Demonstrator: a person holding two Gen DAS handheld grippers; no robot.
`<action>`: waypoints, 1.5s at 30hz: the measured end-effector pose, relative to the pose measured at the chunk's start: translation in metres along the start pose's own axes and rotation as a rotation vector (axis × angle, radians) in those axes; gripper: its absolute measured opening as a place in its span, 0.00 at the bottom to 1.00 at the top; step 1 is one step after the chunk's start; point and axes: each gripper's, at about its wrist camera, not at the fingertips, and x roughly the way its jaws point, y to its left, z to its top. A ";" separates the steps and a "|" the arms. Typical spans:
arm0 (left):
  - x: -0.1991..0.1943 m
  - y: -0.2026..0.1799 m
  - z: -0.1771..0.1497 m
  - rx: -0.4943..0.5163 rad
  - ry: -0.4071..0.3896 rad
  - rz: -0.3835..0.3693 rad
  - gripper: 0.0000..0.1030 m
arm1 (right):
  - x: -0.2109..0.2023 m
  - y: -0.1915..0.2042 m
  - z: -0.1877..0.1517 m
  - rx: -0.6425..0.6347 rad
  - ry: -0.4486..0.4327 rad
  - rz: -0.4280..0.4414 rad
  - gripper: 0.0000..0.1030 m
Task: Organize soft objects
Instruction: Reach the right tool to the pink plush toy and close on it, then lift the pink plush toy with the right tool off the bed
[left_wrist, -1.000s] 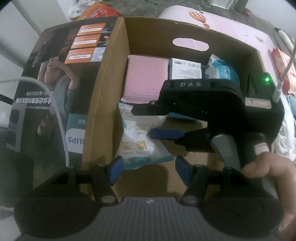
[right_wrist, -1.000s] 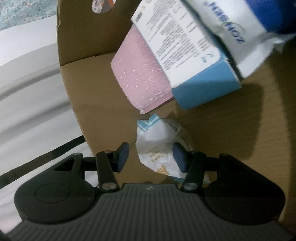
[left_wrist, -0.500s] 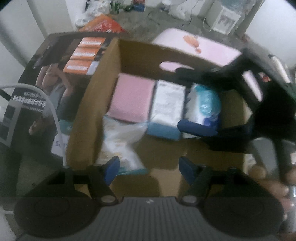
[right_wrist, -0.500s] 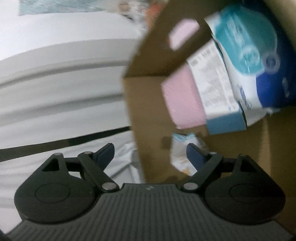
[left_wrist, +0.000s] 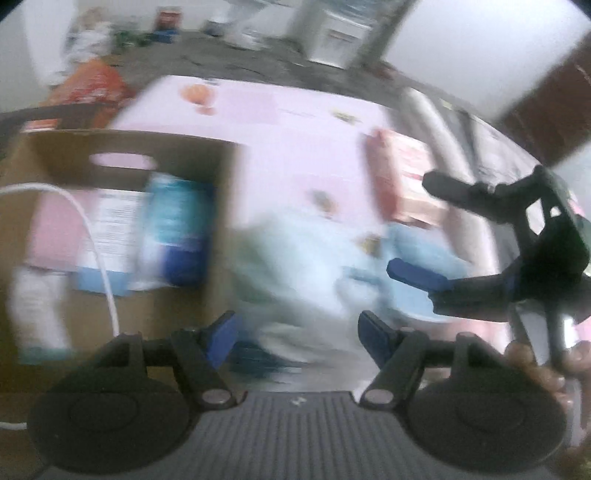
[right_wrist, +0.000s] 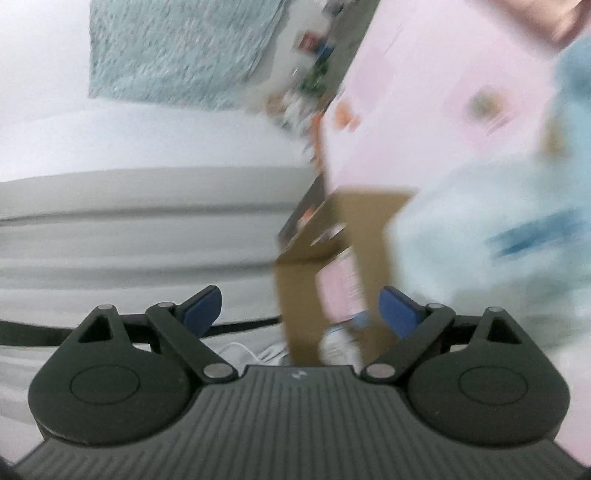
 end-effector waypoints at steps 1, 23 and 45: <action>0.007 -0.017 -0.003 0.020 0.010 -0.020 0.71 | -0.013 -0.008 0.003 -0.003 -0.024 -0.024 0.90; 0.185 -0.189 -0.058 0.229 0.232 -0.114 0.73 | -0.163 -0.177 0.016 0.118 -0.232 -0.400 0.90; 0.162 -0.222 -0.078 0.367 0.269 -0.212 0.81 | -0.198 -0.176 0.017 0.314 -0.079 -0.326 0.72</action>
